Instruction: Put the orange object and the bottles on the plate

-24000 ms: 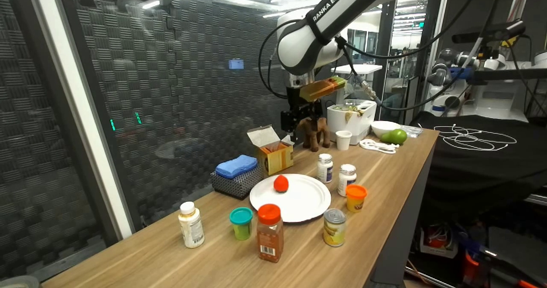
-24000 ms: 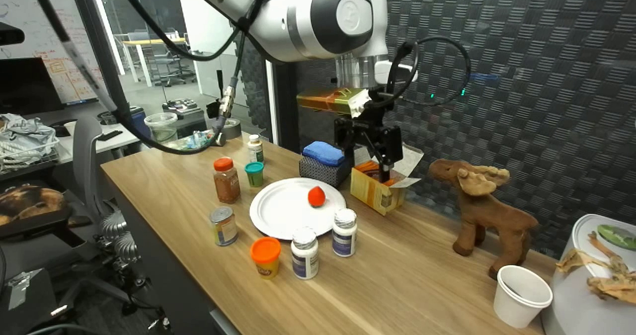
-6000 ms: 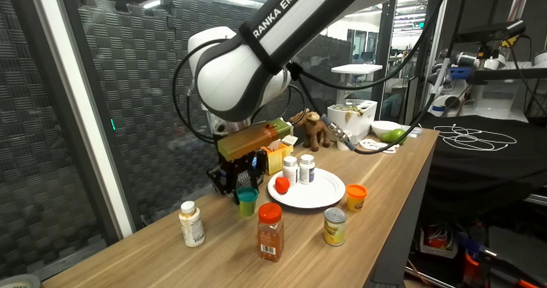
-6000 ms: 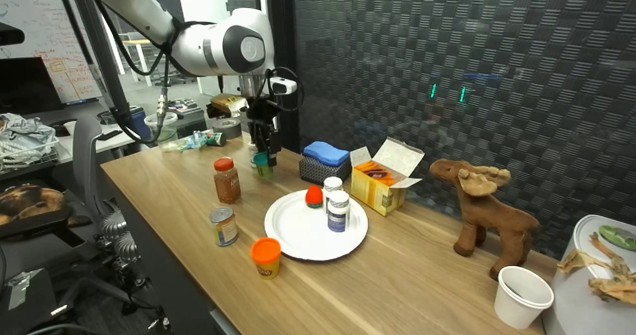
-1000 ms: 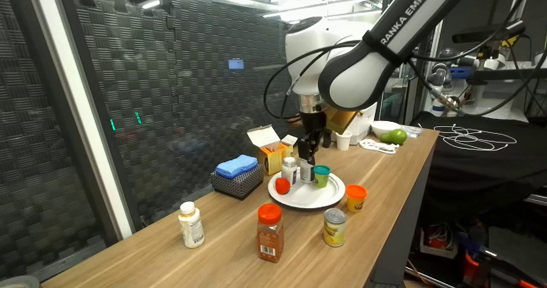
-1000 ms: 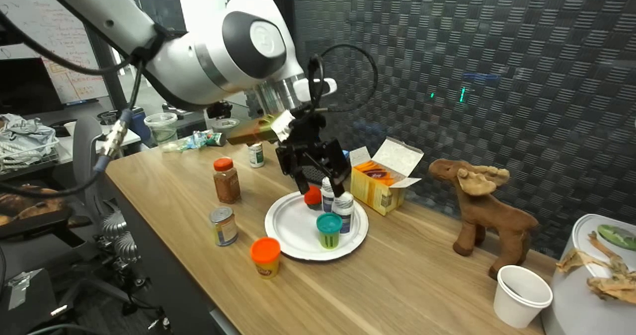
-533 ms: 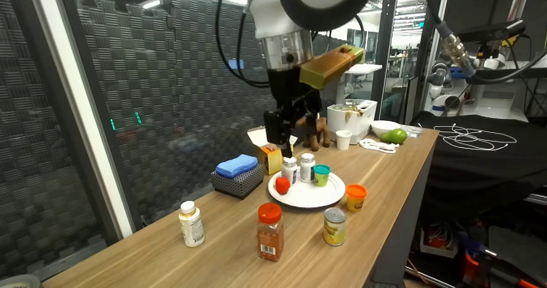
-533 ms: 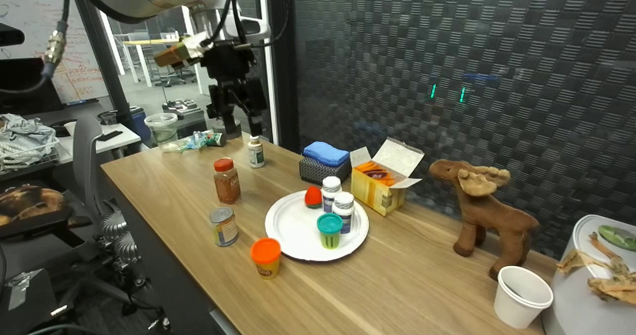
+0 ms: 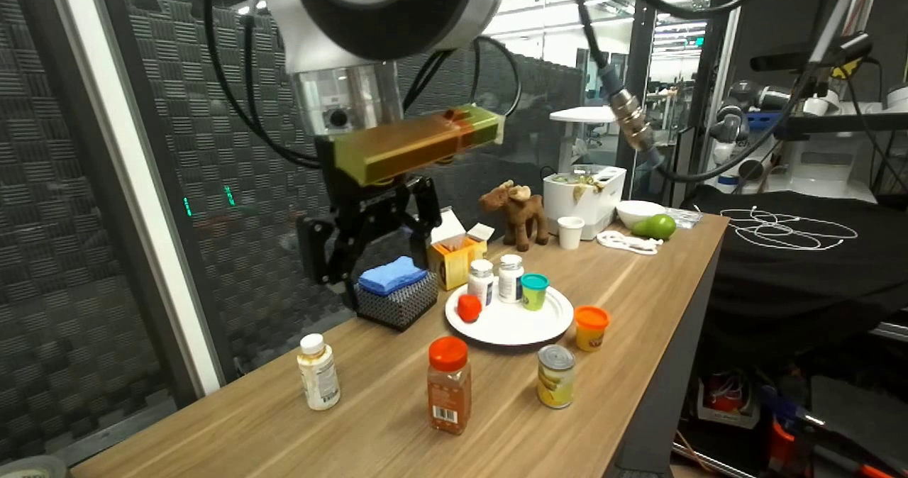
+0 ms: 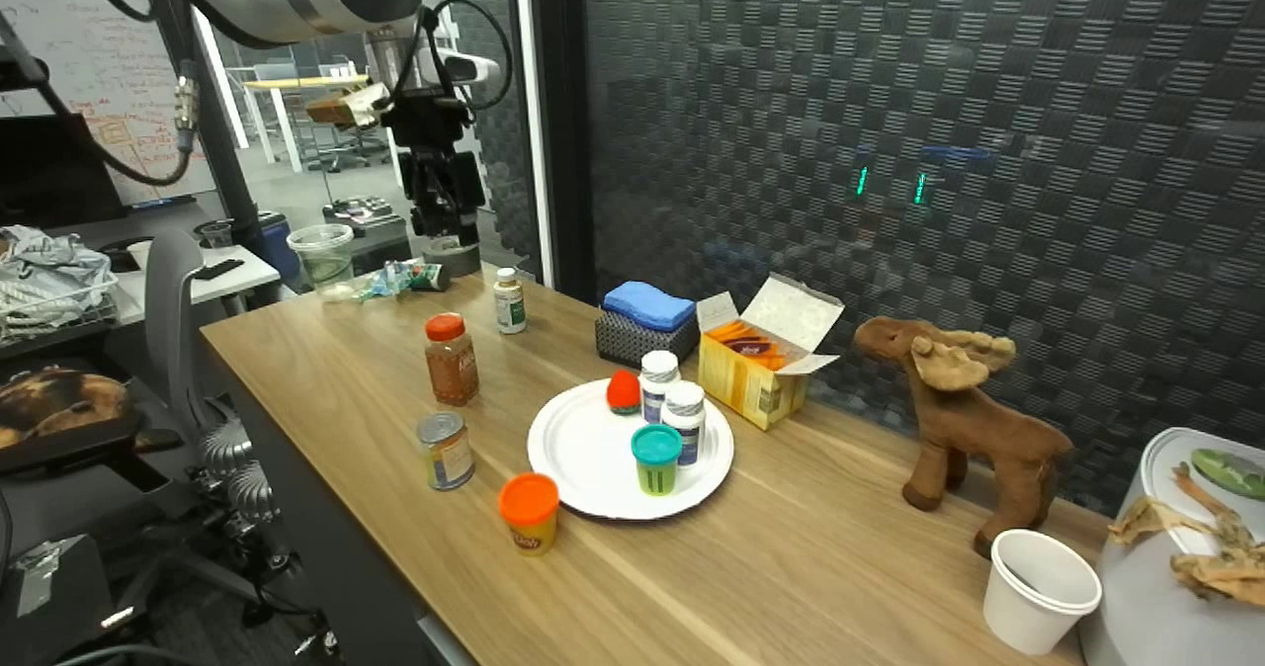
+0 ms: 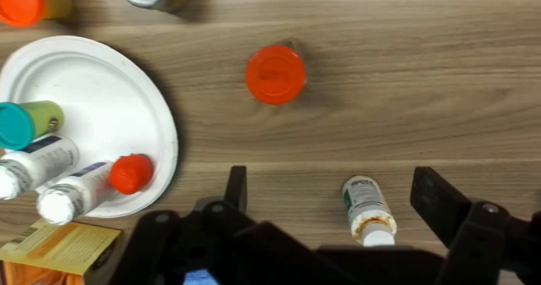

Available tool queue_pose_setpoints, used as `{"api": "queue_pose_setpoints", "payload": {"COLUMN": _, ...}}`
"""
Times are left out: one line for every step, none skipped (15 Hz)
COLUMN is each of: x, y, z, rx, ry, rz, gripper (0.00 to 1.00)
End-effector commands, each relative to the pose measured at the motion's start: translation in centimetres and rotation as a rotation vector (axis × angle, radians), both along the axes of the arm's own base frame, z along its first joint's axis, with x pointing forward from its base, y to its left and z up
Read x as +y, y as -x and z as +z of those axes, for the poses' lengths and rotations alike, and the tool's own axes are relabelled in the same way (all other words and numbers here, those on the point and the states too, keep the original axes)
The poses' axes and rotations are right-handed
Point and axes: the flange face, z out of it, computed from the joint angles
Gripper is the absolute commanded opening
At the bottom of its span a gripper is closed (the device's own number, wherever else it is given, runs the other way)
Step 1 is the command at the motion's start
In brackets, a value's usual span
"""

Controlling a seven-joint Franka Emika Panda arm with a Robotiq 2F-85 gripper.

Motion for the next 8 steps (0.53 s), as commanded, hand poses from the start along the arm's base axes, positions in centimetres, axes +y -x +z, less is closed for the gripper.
{"api": "queue_pose_setpoints", "payload": {"x": 4.0, "y": -3.8, "z": -1.9, "rx": -0.019, "ry": -0.094, "rz": -0.056, "gripper": 1.00}}
{"api": "queue_pose_setpoints", "payload": {"x": 4.7, "y": -4.5, "z": -2.4, "rx": -0.028, "ry": -0.118, "rz": -0.076, "gripper": 1.00}}
{"api": "queue_pose_setpoints", "payload": {"x": 5.3, "y": -5.3, "z": -3.0, "rx": -0.039, "ry": -0.141, "rz": -0.097, "gripper": 1.00}}
{"api": "queue_pose_setpoints", "payload": {"x": 5.8, "y": -5.9, "z": -3.3, "rx": -0.056, "ry": -0.157, "rz": -0.116, "gripper": 1.00}}
{"api": "queue_pose_setpoints", "payload": {"x": 6.0, "y": -6.7, "z": -3.7, "rx": -0.078, "ry": -0.172, "rz": -0.140, "gripper": 1.00}}
{"api": "queue_pose_setpoints", "payload": {"x": 6.2, "y": -7.4, "z": -4.0, "rx": -0.098, "ry": -0.181, "rz": -0.159, "gripper": 1.00}}
{"api": "queue_pose_setpoints", "payload": {"x": 6.3, "y": -8.0, "z": -4.4, "rx": -0.121, "ry": -0.182, "rz": -0.177, "gripper": 1.00}}
{"api": "queue_pose_setpoints", "payload": {"x": 6.2, "y": -8.7, "z": -4.8, "rx": -0.138, "ry": -0.183, "rz": -0.195, "gripper": 1.00}}
